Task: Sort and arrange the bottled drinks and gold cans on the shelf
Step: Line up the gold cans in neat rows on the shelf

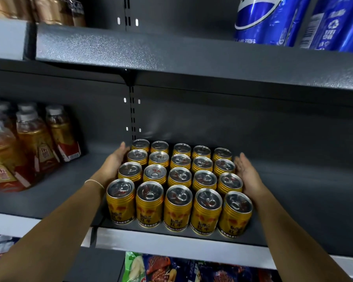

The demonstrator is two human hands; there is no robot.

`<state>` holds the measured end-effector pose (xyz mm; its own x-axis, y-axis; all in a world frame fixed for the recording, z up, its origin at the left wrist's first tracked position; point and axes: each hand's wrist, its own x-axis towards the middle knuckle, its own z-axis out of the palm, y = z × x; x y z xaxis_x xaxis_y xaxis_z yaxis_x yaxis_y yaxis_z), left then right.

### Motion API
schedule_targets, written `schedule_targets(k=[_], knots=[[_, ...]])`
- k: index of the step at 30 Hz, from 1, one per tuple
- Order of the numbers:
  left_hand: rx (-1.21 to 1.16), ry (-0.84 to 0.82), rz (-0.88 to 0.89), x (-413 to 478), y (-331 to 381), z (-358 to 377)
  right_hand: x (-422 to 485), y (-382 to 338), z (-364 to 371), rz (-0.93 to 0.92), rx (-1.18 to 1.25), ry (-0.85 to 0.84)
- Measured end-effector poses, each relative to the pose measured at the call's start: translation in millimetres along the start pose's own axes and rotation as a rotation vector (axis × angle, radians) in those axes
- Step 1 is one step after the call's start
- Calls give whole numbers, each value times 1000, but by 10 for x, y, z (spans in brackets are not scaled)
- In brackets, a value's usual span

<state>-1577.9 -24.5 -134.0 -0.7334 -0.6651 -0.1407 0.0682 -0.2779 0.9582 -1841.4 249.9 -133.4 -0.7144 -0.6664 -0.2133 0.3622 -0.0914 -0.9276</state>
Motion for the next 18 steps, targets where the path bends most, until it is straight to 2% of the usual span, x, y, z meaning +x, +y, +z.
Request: schedule_targets(k=[4,8,12,18], knots=[[-43,-41,-22,24,-21,1,17,62,30,50,111,-155],[-104,-76,-31,15,-27,20,52,72,36,37,116,-121],[-34,-96,-17,-35,-8,42,27,74,53,29,102,-107],[172,59,60,-280,39,35,-243,-51,45,-42,-133,3]])
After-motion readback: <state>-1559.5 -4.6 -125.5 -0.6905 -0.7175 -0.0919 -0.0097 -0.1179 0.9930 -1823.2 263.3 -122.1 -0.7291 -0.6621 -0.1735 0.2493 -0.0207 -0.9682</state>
